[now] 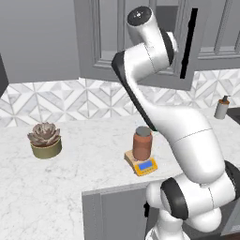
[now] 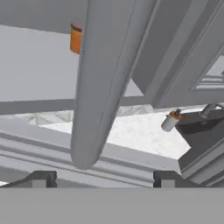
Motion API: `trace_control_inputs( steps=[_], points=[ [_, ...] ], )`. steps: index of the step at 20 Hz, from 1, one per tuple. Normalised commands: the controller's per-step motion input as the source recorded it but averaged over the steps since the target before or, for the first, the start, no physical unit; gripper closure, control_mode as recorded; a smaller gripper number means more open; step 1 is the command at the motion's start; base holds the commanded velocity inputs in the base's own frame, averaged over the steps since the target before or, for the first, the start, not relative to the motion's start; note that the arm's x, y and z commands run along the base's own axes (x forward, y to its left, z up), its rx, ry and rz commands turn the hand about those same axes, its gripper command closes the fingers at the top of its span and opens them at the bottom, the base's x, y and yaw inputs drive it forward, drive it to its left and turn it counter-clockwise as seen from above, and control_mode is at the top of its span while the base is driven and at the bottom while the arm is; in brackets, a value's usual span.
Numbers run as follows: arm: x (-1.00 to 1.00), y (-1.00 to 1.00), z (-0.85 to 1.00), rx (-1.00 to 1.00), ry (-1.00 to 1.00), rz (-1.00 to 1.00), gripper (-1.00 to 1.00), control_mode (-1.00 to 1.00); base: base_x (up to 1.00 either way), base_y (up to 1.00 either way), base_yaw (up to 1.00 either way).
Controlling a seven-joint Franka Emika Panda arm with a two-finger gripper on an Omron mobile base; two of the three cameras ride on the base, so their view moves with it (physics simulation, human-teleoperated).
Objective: Pick the honey bottle and place it on the digital scale for weighing, and close the cabinet.
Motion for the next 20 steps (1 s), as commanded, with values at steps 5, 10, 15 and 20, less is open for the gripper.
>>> trace_control_inputs(
  steps=[5, 10, 15, 20],
  points=[
    [1.00, -1.00, -0.50, 0.48, -0.31, 0.17, -1.00, -1.00, 0.00, 0.00, 0.00],
    [1.00, -0.74, -0.84, 0.39, -0.48, 0.16, -1.00, -1.00, 0.00, 0.00, 0.00],
    [1.00, -0.04, -0.41, 0.27, -0.35, 0.01, -1.00, -1.00, 0.00, 0.00, 0.00],
    [1.00, -0.08, -0.34, 0.30, -0.21, 0.00, -1.00, -1.00, 0.00, 0.00, 0.00]
  ],
)
